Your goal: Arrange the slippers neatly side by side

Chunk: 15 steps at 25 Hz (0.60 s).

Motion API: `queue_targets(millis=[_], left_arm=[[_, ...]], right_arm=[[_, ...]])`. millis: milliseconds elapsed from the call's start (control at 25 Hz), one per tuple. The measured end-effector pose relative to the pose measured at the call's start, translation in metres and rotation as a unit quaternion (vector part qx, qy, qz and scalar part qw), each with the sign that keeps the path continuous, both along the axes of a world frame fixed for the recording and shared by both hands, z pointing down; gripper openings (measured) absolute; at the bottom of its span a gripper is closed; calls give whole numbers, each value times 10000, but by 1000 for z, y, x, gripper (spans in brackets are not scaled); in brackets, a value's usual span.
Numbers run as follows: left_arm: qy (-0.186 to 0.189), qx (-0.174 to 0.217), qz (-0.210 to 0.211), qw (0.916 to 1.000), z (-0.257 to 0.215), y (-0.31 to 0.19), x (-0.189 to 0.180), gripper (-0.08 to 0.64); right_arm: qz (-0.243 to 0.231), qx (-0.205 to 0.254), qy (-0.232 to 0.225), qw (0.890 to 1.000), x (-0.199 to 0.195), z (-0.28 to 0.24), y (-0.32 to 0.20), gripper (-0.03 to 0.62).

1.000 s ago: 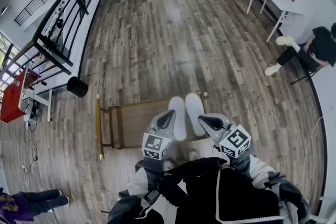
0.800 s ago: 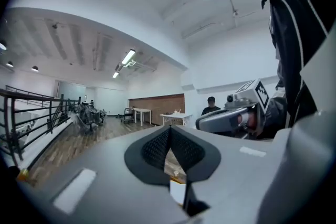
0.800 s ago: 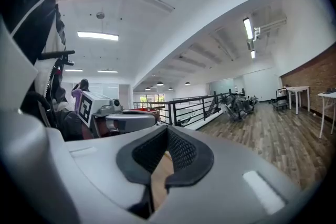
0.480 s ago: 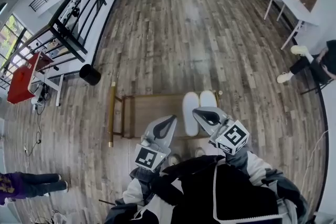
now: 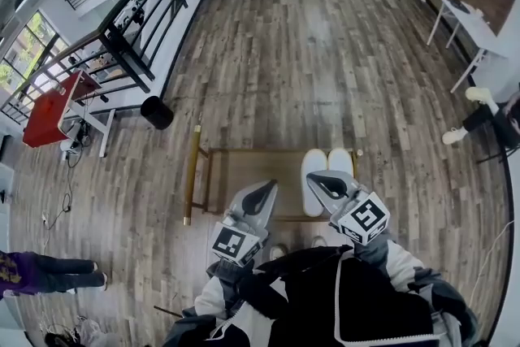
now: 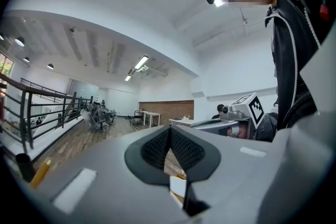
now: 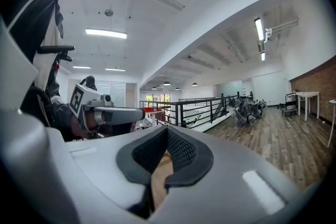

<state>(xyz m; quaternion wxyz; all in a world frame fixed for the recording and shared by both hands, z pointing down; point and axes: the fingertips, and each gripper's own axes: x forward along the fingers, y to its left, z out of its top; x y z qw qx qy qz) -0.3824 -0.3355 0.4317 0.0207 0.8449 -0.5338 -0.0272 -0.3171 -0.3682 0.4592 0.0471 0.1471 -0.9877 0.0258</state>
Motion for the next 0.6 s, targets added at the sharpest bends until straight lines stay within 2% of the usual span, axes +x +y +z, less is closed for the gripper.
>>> queue_targets(millis=[600], left_arm=[[97, -54, 174, 9998, 6, 1, 2, 17]], right_arm=[[-40, 36, 89, 9999, -5, -2, 12, 2]])
